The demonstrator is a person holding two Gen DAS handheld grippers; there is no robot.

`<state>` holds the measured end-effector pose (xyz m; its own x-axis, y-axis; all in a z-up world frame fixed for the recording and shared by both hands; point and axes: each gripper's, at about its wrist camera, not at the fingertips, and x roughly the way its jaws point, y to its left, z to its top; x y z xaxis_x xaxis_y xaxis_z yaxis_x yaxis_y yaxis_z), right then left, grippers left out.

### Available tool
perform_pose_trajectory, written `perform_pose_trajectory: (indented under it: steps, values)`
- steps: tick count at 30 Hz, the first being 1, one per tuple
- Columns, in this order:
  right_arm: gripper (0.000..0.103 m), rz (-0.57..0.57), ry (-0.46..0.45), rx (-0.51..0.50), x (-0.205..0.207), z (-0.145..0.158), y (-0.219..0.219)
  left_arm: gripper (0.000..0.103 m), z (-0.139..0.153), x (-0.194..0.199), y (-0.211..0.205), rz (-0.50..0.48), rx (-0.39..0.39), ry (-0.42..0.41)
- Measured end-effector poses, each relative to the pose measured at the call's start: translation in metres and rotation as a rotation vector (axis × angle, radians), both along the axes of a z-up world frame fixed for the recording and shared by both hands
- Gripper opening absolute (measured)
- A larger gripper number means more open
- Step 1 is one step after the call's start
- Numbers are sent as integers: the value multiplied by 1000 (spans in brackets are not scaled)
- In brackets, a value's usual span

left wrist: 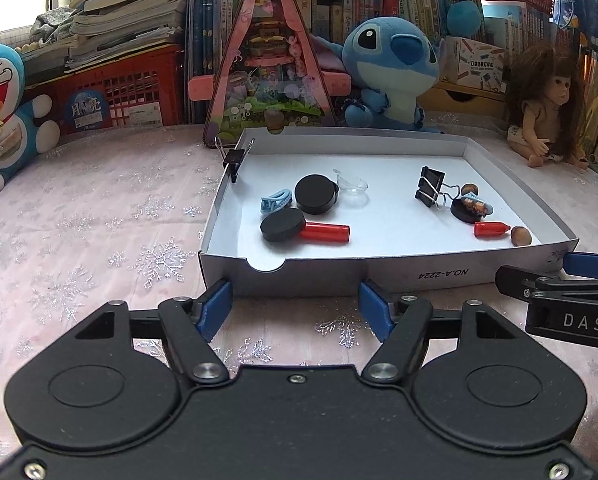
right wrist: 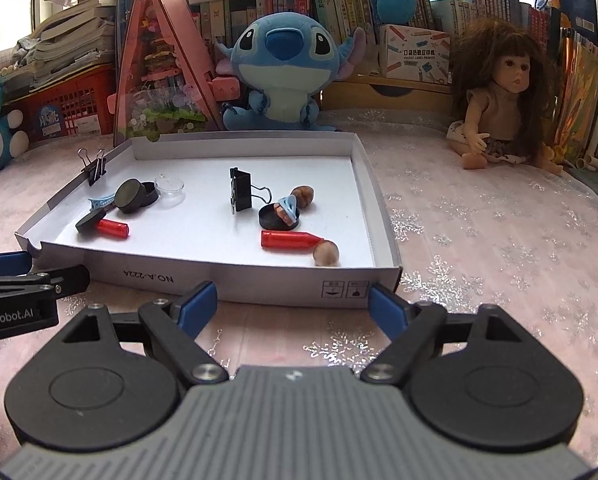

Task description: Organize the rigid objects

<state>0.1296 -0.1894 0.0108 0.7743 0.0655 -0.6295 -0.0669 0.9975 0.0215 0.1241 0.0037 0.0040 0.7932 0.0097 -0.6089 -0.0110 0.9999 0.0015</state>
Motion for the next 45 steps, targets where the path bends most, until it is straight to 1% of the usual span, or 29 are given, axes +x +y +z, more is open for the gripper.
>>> perform_pose_trajectory:
  steps: [3, 5, 6, 8, 9, 11, 19, 21, 45]
  values:
    - [90, 6, 16, 0, 1, -5, 2, 68, -6, 3, 0, 4, 1, 16]
    - [90, 9, 29, -2, 2, -8, 3, 72, -9, 2, -1, 4, 6, 18]
    - [92, 11, 33, -4, 3, -10, 4, 75, -10, 2, -1, 5, 9, 19]
    - [94, 13, 36, -6, 4, -11, 5, 78, -11, 3, -2, 6, 15, 20]
    - [95, 13, 36, -5, 4, -11, 5, 79, -12, 3, -3, 7, 18, 22]
    - [103, 18, 49, -6, 6, -13, 6, 83, -12, 5, -4, 12, 23, 28]
    - [103, 21, 57, -6, 7, -14, 7, 100, -15, 8, -1, 29, 20, 48]
    - [103, 21, 57, -5, 7, -14, 6, 103, -15, 9, -1, 30, 19, 53]
    - [103, 21, 57, -4, 8, -14, 7, 103, -15, 9, 0, 30, 18, 53]
